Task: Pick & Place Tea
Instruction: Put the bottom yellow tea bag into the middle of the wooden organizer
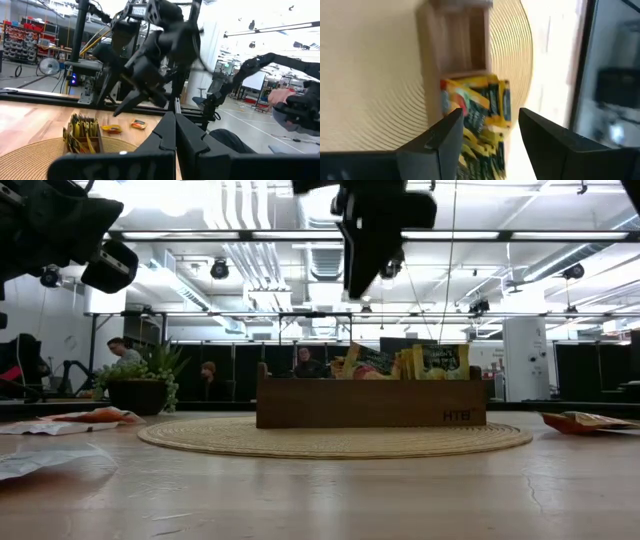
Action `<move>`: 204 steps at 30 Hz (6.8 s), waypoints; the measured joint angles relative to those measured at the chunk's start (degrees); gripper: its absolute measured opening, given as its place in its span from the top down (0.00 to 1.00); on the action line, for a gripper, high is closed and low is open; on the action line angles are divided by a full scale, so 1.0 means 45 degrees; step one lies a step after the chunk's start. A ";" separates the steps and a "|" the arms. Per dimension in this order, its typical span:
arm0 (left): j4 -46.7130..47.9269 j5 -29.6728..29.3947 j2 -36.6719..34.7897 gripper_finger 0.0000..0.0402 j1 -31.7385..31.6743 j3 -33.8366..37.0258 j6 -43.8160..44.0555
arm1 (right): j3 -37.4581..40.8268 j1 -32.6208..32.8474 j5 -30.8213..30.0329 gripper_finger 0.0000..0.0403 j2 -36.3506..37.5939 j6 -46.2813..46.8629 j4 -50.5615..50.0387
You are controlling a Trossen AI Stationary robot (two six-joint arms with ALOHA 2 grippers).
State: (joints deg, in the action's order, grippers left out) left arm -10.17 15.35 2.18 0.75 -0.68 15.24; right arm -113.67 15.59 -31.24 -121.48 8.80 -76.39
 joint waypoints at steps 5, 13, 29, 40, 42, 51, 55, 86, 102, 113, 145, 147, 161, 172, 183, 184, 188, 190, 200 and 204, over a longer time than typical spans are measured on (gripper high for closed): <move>-0.0005 0.0004 0.0002 1.00 0.0005 -0.0003 0.0000 | 0.2350 -0.0127 0.1825 0.53 0.1945 -0.0947 0.3705; -0.0007 0.0005 0.0000 1.00 0.0000 0.0002 0.0001 | 0.6465 -0.0789 0.2534 0.53 0.3971 -0.0604 0.6379; 0.0000 0.0002 0.0001 1.00 0.0004 -0.0001 -0.0001 | 0.8692 -0.1611 0.2958 0.57 0.4218 0.0285 0.8076; 0.0000 0.0005 -0.0001 1.00 0.0002 0.0000 0.0000 | 0.8733 -0.1681 0.3023 0.73 0.4218 0.0403 0.8109; 0.0000 0.0001 -0.0002 1.00 0.0005 0.0002 -0.0002 | 0.8733 -0.1681 0.3049 0.76 0.4218 0.0403 0.8105; 0.0000 0.0001 -0.0002 1.00 0.0003 0.0002 -0.0001 | 0.8728 -0.1723 0.3049 0.84 0.4218 0.0446 0.8109; 0.0000 0.0000 -0.0002 1.00 0.0001 0.0002 0.0001 | 0.8723 -0.1744 0.3049 0.83 0.4218 0.0459 0.8103; -0.0005 0.0003 -0.0002 1.00 0.0005 0.0002 -0.0001 | 0.8705 -0.2429 0.4857 0.91 0.3285 0.0202 0.8045; -0.0005 0.0003 0.0001 1.00 0.0003 0.0002 0.0000 | 0.7340 -0.2419 0.5054 0.98 0.3300 -0.0572 0.6672; -0.0005 0.0004 -0.0002 1.00 0.0004 0.0002 0.0001 | 0.7015 -0.2448 0.5290 0.98 0.3218 -0.0867 0.5741; -0.0005 0.0003 0.0000 1.00 0.0005 -0.0001 -0.0001 | 0.7625 -0.2569 0.5283 0.98 0.3194 -0.0709 0.6382; 0.0000 0.0001 0.0002 1.00 0.0005 -0.0002 -0.0002 | 0.7717 -0.2569 0.5288 0.98 0.3194 -0.0710 0.6585; 0.0000 0.0001 -0.0002 1.00 0.0005 0.0002 -0.0003 | 0.7936 -0.2565 0.5395 0.98 0.3194 -0.0719 0.7172; 0.0000 0.0003 -0.0002 1.00 0.0003 -0.0001 -0.0003 | 0.8245 -0.2560 0.5424 0.98 0.3194 -0.0661 0.7387; 0.0000 0.0000 -0.0002 1.00 0.0005 -0.0002 0.0001 | 0.8422 -0.2550 0.5628 0.98 0.3194 -0.0656 0.7823; -0.0001 0.0000 0.0002 1.00 0.0005 0.0002 0.0002 | 0.8422 -0.2550 0.5625 0.98 0.3194 -0.0656 0.7823; -0.0005 0.0000 0.0002 1.00 0.0000 -0.0002 -0.0002 | 0.8427 -0.2554 0.5623 0.98 0.3194 -0.0665 0.7786; 0.0000 0.0005 -0.0002 1.00 0.0003 -0.0001 -0.0001 | 0.8432 -0.2555 0.5615 0.96 0.3194 -0.0810 0.7765; -0.0004 0.0003 0.0000 1.00 0.0005 -0.0002 -0.0001 | 0.8132 -0.2496 0.5396 0.67 0.3203 -0.0671 0.7640; 0.0000 0.0000 -0.0002 1.00 0.0004 0.0001 -0.0003 | 0.7758 -0.2304 0.5373 0.58 0.3225 -0.0271 0.6979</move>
State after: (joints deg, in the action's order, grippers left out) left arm -10.17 15.35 2.17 0.77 -0.67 15.22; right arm -78.76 5.23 -7.06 -106.97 7.58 -44.98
